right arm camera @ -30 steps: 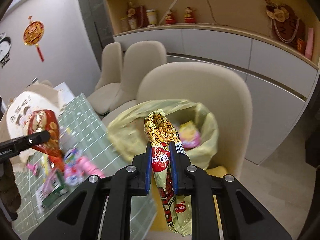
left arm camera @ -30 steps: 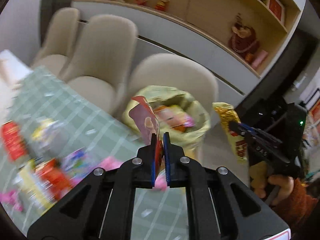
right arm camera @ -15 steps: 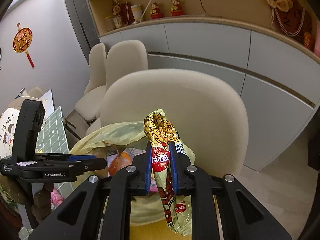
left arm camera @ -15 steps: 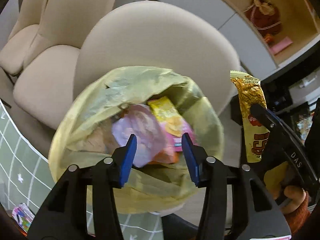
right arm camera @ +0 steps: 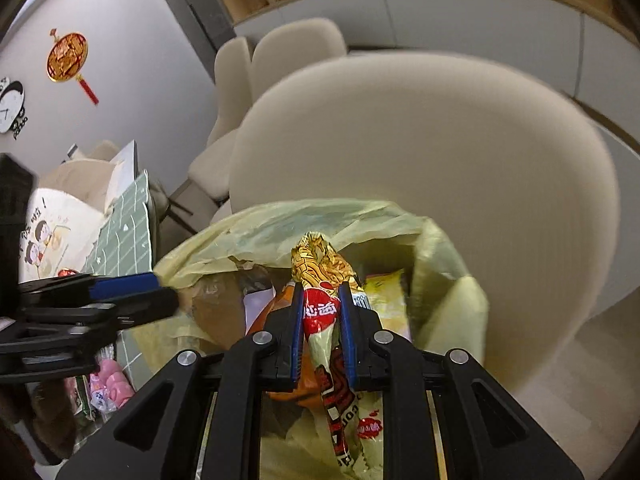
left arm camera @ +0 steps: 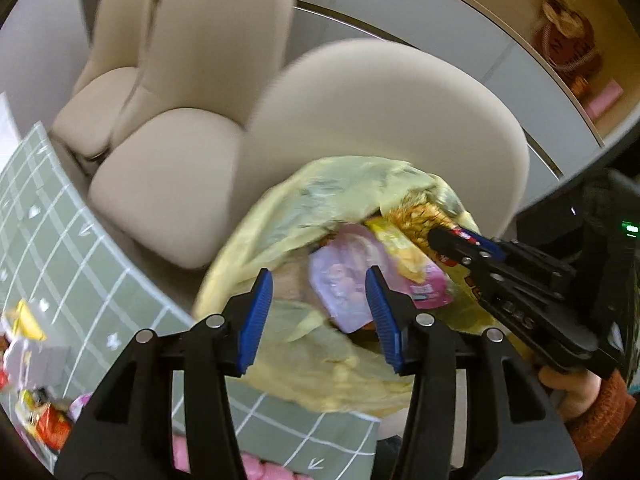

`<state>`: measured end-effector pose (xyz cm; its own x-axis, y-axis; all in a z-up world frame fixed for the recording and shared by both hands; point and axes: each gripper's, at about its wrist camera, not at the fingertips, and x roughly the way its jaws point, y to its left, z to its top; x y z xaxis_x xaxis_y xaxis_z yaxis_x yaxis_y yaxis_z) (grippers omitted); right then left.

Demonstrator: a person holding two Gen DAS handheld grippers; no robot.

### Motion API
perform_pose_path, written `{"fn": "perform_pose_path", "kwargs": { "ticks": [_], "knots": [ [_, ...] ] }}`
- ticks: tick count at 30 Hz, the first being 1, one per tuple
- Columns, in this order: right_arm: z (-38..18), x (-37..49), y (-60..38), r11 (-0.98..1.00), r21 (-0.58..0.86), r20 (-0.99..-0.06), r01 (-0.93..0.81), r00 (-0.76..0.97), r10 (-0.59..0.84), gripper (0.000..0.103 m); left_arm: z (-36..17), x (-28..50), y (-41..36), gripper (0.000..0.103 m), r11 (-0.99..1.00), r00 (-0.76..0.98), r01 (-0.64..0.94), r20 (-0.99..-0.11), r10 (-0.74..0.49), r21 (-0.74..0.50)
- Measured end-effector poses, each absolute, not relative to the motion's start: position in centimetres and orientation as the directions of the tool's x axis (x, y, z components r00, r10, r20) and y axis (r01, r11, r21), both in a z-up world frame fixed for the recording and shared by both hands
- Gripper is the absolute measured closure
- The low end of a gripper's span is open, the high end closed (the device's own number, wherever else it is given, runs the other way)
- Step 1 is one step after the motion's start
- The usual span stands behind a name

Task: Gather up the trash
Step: 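Carry both wrappers to the yellow bag and open both tools to drop them, then move both tools back to the table and approach the red paper cup with the left tool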

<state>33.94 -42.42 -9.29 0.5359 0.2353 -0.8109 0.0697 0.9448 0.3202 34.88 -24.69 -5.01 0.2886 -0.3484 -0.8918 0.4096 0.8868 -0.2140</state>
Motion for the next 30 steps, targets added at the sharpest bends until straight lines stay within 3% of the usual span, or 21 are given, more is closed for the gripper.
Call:
{"fn": "perform_pose_path", "kwargs": {
  "ticks": [6,9,11,12,15,23,30],
  "knots": [
    [-12.3,35.2,-40.2,0.956,0.284,-0.861,0.066,0.457,0.224,0.086,-3.0,32.4,-17.9,0.056,0.935,0.414,0.293,-0.856,-0.31,-0.197],
    [-11.7,34.4,-39.5,0.962,0.258,-0.848,0.091,0.498,0.181,0.085,-2.9,31.0,-14.9,0.051,0.933,0.425,0.297,-0.846,-0.322,-0.205],
    [-10.6,33.3,-39.7,0.964,0.24,-0.831,0.119,0.539,0.14,0.073,-2.7,30.0,-12.4,0.051,0.929,0.443,0.303,-0.831,-0.336,-0.214],
    [-10.0,32.8,-39.8,0.961,0.241,-0.821,0.137,0.557,0.126,0.062,-2.5,29.6,-11.2,0.051,0.925,0.453,0.304,-0.82,-0.349,-0.226],
    [-7.8,30.7,-39.1,0.959,0.198,-0.801,0.205,0.597,0.038,0.054,-2.0,28.3,-7.6,0.05,0.92,0.493,0.3,-0.785,-0.376,-0.253],
    [-4.3,25.7,-32.2,0.953,0.093,-0.771,0.29,0.626,-0.115,0.049,-2.6,28.2,5.1,0.045,0.943,0.573,0.254,-0.753,-0.324,-0.212],
    [-4.5,23.8,-23.2,0.968,0.056,-0.794,0.245,0.598,-0.105,0.049,-3.8,28.8,11.3,0.039,0.952,0.643,0.206,-0.701,-0.307,-0.228]
  ]
}}
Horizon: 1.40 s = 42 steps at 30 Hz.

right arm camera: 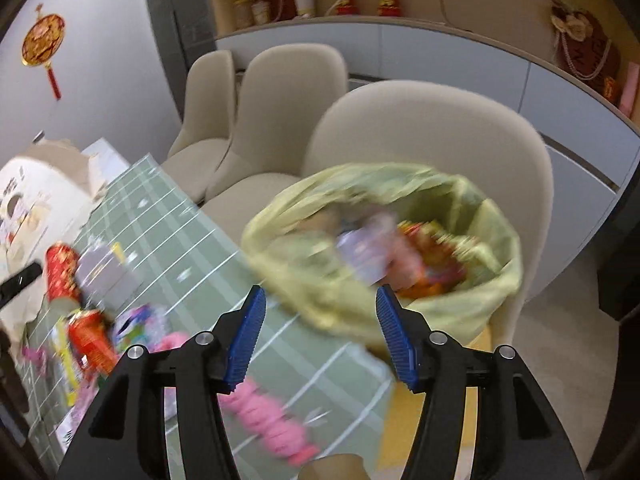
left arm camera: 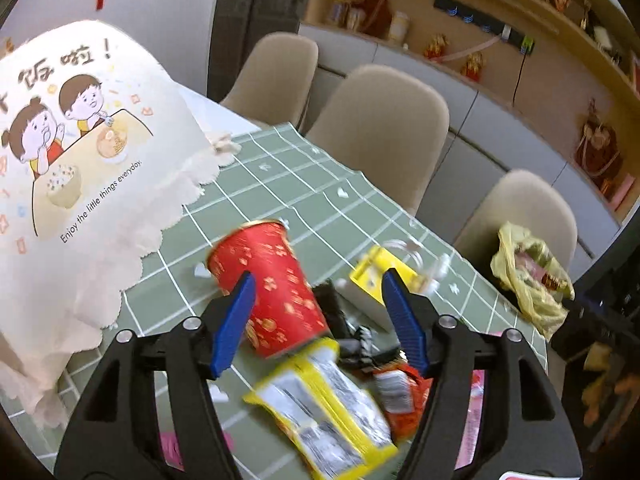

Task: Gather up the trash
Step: 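Move both tools back to the table and approach the red paper cup with the left tool, then grasp the red paper cup with the left tool while the right tool grasps a pink snack bag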

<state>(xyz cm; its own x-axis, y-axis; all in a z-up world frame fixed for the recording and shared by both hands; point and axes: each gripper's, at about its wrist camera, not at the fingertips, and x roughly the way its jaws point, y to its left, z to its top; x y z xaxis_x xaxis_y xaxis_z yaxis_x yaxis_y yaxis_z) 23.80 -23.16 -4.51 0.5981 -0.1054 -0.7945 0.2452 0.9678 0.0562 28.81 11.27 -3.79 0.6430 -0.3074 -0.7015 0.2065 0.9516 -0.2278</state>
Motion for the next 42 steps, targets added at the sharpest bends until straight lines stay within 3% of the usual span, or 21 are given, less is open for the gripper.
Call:
{"fn": "perform_pose_path", "kwargs": {
  "ticks": [2,7,14,26,35,38,42],
  "knots": [
    [-5.0,23.4,-21.2,0.972,0.025,-0.795,0.232,0.595,-0.122,0.049,-4.5,29.7,12.3,0.039,0.95,0.593,0.204,-0.742,-0.313,-0.238],
    [-7.0,21.4,-18.4,0.975,0.057,-0.794,0.215,0.601,-0.087,0.049,-5.0,30.6,13.1,0.039,0.942,0.582,0.179,-0.741,-0.335,-0.285],
    [-8.5,19.6,-16.4,0.977,0.108,-0.818,0.183,0.575,-0.017,0.049,-7.7,31.6,12.2,0.039,0.964,0.531,0.146,-0.805,-0.266,-0.222],
    [-9.0,22.7,-10.0,0.997,0.005,-0.833,0.078,0.552,-0.039,0.049,-8.6,31.3,11.8,0.044,0.919,0.477,0.192,-0.786,-0.393,-0.344],
    [-10.2,24.0,-9.8,0.999,0.009,-0.853,0.033,0.523,-0.009,0.05,-8.8,31.4,11.8,0.049,0.931,0.479,0.177,-0.799,-0.365,-0.32],
    [-10.6,24.0,-9.7,1.0,0.021,-0.863,0.021,0.505,0.007,0.061,-8.5,31.3,11.9,0.05,0.931,0.487,0.182,-0.793,-0.366,-0.318],
    [-10.8,23.8,-10.5,0.994,0.104,-0.868,0.026,0.49,0.078,0.088,-8.3,31.2,11.9,0.05,0.927,0.491,0.19,-0.787,-0.375,-0.323]
  ]
}}
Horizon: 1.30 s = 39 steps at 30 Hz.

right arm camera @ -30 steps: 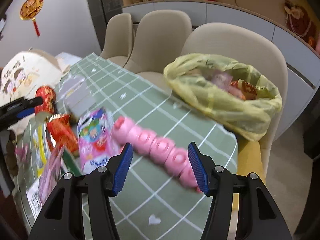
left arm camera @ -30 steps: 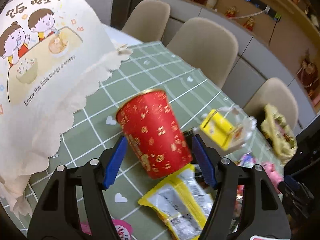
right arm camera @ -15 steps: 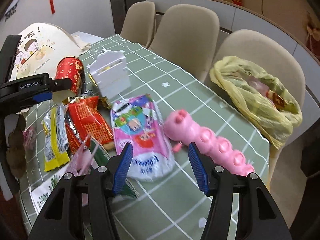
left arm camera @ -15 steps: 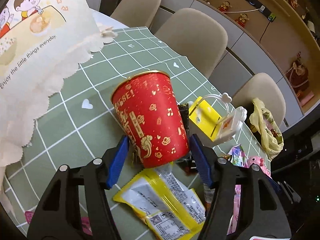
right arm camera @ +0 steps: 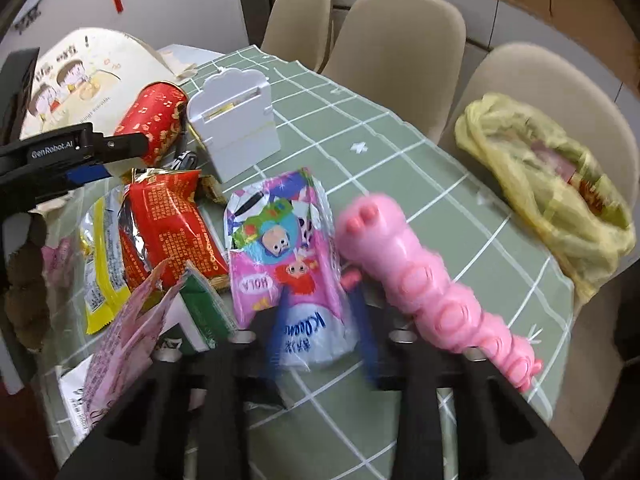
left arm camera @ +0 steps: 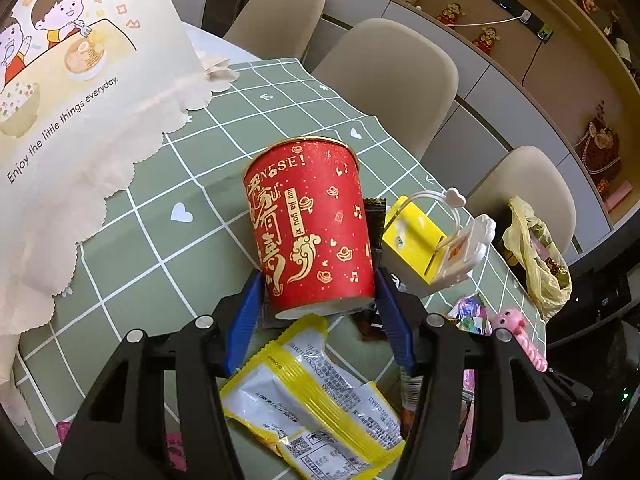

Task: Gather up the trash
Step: 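Grasp the red paper cup with the left tool while the right tool grasps a pink snack bag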

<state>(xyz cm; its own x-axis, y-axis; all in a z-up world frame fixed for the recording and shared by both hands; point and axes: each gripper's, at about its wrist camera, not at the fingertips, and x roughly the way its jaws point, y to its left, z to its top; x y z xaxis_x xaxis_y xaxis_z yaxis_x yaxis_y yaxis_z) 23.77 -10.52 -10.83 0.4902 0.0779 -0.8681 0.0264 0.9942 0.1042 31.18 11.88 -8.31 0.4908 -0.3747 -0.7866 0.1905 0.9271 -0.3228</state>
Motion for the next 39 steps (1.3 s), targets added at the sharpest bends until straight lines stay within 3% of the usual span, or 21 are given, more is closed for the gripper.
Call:
{"fn": "perform_pose_path", "kwargs": {
  "ticks": [6,27,39],
  "knots": [
    [-9.6,22.5,-11.9,0.989,0.141,-0.849,0.054,0.52,0.093,0.094,-7.8,31.1,12.1,0.05,0.923,0.5,0.193,-0.775,-0.385,-0.334],
    [-3.2,20.6,-13.4,0.99,0.127,-0.772,0.06,0.633,0.06,0.095,-4.5,29.9,12.6,0.05,0.893,0.55,0.241,-0.705,-0.448,-0.38],
    [-2.6,18.6,-15.1,0.992,0.113,-0.787,0.049,0.614,0.059,0.095,-0.5,26.9,11.1,0.051,0.913,0.644,0.285,-0.648,-0.407,-0.291]
  ]
}}
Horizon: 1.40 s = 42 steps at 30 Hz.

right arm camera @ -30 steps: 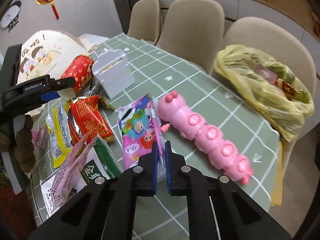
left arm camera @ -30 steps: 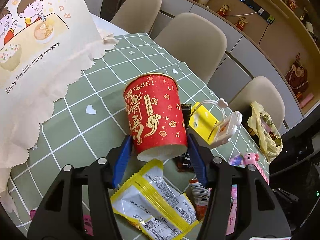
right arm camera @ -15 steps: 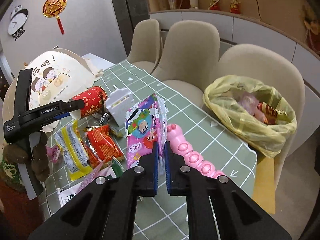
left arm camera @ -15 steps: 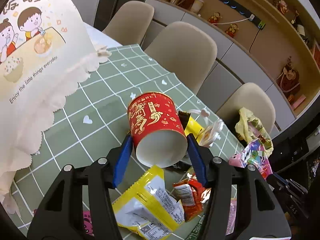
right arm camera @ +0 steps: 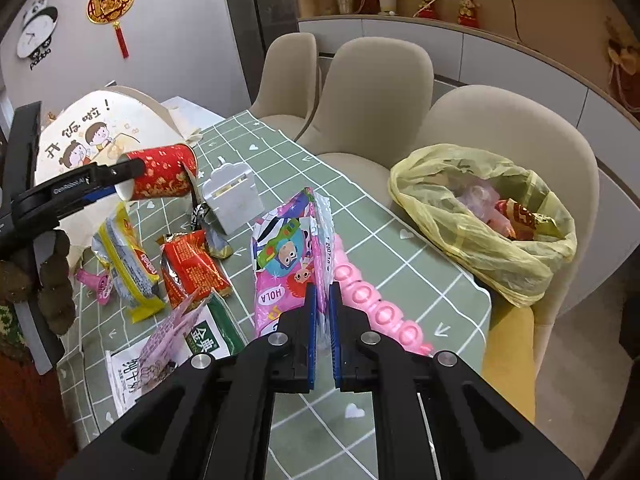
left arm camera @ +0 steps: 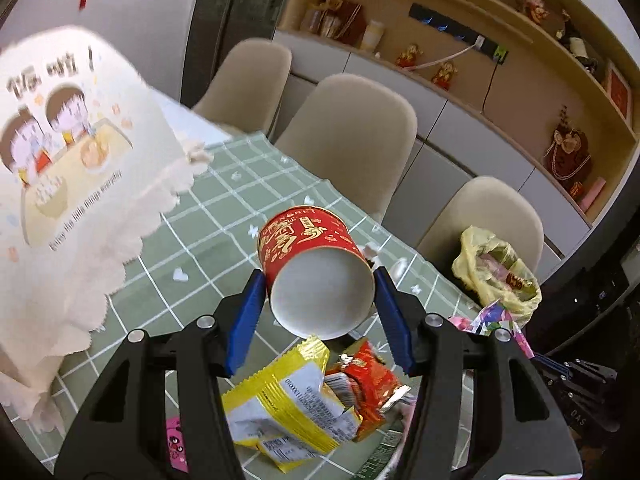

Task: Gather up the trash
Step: 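Grasp the red paper cup with the left tool while the right tool grasps a pink snack bag, then carry the red cup and pink snack bag to the yellow bag and release both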

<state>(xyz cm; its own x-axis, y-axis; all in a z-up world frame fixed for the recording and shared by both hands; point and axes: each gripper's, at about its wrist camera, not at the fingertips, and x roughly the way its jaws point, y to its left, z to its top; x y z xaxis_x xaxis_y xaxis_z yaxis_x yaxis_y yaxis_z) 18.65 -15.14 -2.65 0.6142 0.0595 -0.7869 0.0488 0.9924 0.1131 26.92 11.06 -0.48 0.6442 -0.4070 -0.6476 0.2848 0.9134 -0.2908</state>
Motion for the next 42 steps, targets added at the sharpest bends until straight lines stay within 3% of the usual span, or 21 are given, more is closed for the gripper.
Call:
{"fn": "perform_pose_path", "kwargs": {
  "ticks": [4,9,13,17,20,25,29,30,31,34,42],
  "knots": [
    [-1.5,18.4,-17.0,0.987,0.144,-0.775,0.077,0.629,0.064,0.095,1.2,25.7,10.1,0.051,0.874,0.594,0.333,-0.641,-0.486,-0.354],
    [-1.2,18.5,-18.5,0.977,0.186,-0.775,0.102,0.627,0.082,0.095,1.5,24.4,7.6,0.05,0.844,0.486,0.441,-0.709,-0.511,-0.305],
    [-1.1,17.7,-19.5,0.963,0.23,-0.771,0.142,0.63,0.091,0.095,-1.1,24.5,6.8,0.05,0.851,0.389,0.409,-0.781,-0.489,-0.33],
    [-1.2,16.6,-20.0,0.953,0.243,-0.775,0.179,0.627,0.08,0.095,-3.2,23.9,5.0,0.05,0.873,0.358,0.426,-0.842,-0.403,-0.237],
    [-1.5,15.7,-20.1,0.954,0.228,-0.785,0.197,0.617,0.06,0.095,-3.3,23.0,4.2,0.05,0.851,0.363,0.477,-0.832,-0.419,-0.22],
    [-2.7,14.5,-20.4,0.943,0.218,-0.81,0.252,0.585,0.031,0.095,-3.5,23.2,3.1,0.039,0.834,0.38,0.493,-0.8,-0.465,-0.25],
    [-2.8,14.1,-20.1,0.941,0.195,-0.816,0.276,0.578,-0.001,0.095,-5.4,24.2,0.9,0.039,0.875,0.429,0.469,-0.834,-0.346,-0.122],
    [-2.7,14.1,-20.0,0.942,0.186,-0.818,0.278,0.576,-0.008,0.095,-5.8,24.4,0.8,0.043,0.883,0.432,0.455,-0.84,-0.33,-0.113],
    [-2.6,14.0,-19.7,0.944,0.177,-0.818,0.279,0.575,-0.016,0.095,-5.9,24.5,0.8,0.049,0.886,0.423,0.446,-0.843,-0.333,-0.126],
    [-2.2,13.8,-19.2,0.949,0.149,-0.814,0.276,0.579,-0.041,0.095,-5.8,24.4,1.6,0.049,0.873,0.387,0.438,-0.832,-0.397,-0.212],
    [-1.4,14.3,-19.2,0.957,0.144,-0.799,0.251,0.6,-0.038,0.095,-2.5,23.0,1.8,0.05,0.839,0.369,0.462,-0.797,-0.477,-0.288]
  ]
}}
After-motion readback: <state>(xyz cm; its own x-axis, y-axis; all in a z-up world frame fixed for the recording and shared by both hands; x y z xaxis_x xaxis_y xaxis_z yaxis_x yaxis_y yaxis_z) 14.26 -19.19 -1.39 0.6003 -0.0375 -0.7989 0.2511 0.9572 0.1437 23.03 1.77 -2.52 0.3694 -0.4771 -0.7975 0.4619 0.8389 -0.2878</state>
